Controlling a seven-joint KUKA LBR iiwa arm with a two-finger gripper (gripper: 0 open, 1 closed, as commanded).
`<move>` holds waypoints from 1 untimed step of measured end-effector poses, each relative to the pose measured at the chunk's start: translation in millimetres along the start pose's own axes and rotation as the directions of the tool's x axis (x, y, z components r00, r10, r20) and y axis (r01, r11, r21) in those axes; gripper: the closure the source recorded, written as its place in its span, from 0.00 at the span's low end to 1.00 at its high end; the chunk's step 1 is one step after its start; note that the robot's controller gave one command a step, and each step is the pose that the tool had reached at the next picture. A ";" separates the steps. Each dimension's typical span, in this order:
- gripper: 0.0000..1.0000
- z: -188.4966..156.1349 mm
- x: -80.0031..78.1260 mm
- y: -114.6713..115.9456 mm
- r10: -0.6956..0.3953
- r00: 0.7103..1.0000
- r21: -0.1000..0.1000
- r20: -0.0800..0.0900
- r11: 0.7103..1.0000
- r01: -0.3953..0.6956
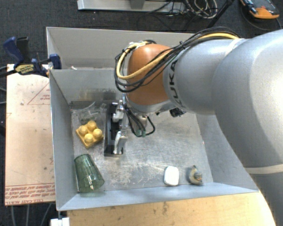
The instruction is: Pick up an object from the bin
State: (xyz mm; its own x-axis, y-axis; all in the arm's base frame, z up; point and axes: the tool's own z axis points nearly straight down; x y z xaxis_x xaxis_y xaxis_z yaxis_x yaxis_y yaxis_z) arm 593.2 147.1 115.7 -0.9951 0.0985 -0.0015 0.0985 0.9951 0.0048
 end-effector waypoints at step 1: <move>0.00 9.2 -8.0 -1.0 0.008 1.000 0.013 -0.011 1.000 -0.008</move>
Offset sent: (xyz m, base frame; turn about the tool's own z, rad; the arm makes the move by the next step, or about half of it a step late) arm 0.0358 0.0078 -0.0457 0.2504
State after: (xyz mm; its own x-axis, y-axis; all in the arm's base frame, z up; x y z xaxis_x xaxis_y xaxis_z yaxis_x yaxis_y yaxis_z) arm 601.1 145.3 106.5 -0.9943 0.1063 0.0099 0.1063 0.9943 -0.0081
